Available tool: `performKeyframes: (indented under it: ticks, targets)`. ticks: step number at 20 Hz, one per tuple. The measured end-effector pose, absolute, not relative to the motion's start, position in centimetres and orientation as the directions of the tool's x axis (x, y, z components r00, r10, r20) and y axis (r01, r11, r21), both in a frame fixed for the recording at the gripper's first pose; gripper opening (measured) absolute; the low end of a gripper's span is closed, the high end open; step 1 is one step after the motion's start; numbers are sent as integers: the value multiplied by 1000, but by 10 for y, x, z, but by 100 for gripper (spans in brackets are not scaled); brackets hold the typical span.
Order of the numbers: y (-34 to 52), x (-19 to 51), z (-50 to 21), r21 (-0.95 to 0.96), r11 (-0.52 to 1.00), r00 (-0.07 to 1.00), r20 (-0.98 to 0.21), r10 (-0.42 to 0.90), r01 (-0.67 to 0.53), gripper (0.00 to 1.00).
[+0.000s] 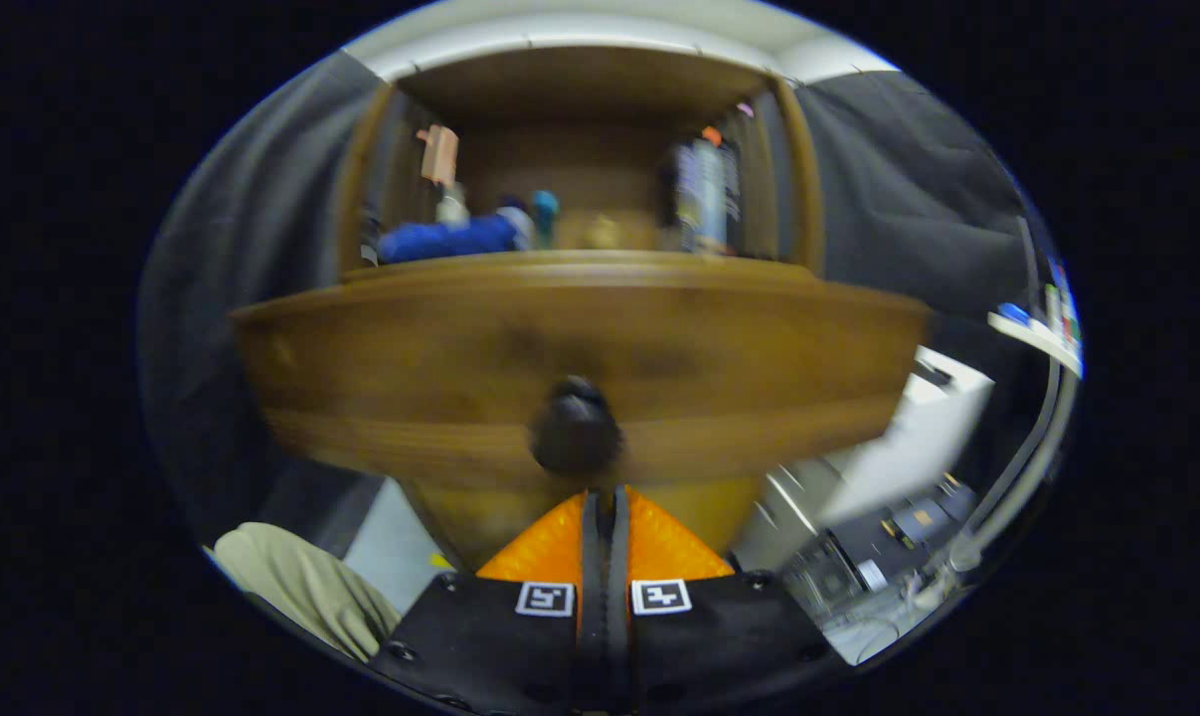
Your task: Pull open the drawer, take out the items inside it, and place them on the countertop above the cabinet.
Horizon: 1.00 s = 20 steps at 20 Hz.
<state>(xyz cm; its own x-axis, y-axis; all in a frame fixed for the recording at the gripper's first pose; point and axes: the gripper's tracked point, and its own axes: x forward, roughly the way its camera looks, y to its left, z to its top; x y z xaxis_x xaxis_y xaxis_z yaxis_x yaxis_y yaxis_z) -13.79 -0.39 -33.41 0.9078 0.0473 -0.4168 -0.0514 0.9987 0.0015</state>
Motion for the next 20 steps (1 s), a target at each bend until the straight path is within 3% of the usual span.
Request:
performKeyframes:
  ticks: [1, 3, 7, 14, 20]
  targets:
    - [-6, -139, -318, 27, 999, 937, -346, 44, -37, 8]
    - [-7, -131, -292, -3, 998, 957, -285, 52, -55, 7]
    - [7, -117, -279, 19, 997, 952, -295, 78, -76, 10]
    - [14, -105, -286, -8, 995, 951, -294, 93, -100, 65]
    - [16, -105, -287, 27, 993, 945, -307, 114, -111, 68]
